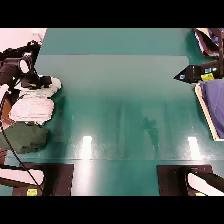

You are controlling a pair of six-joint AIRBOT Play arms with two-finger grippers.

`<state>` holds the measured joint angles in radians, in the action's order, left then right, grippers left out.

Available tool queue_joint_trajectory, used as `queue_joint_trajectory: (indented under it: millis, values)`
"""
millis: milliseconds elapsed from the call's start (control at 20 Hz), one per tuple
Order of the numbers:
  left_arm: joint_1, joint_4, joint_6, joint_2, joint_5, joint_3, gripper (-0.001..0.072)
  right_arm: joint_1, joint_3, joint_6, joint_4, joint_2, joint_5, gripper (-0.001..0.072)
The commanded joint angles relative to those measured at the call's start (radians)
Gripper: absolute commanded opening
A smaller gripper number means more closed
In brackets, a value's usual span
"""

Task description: Fold the shirts.

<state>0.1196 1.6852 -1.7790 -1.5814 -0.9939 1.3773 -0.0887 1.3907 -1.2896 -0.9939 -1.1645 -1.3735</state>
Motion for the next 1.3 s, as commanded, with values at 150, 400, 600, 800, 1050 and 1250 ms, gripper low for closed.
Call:
queue_joint_trajectory:
  millis: [150,400,600,800,1050,1250]
  values:
    - [0.011,-0.023,-0.002,0.08,-0.039,0.076,0.0026,-0.001,0.0,0.0,0.031,0.003,0.002,0.0018]
    - [-0.063,-0.023,0.078,0.417,-0.058,0.243,0.0026,0.025,0.086,0.0,0.051,0.029,0.048,0.0017]
    - [-0.271,-0.022,0.076,0.643,-0.098,0.306,0.0024,0.073,0.249,0.0,0.051,0.028,0.084,0.0018]
    - [-0.583,-0.022,-0.028,0.624,-0.194,0.295,0.0024,0.119,0.388,0.0,0.051,0.028,0.087,0.0018]
    - [-0.947,-0.098,-0.043,0.33,-0.149,0.273,0.0028,0.128,0.455,0.0,0.051,0.028,0.039,0.0018]
    - [-1.06,-0.123,0.007,0.095,-0.098,0.274,0.0481,0.128,0.455,0.0,0.051,0.028,-0.024,0.0018]
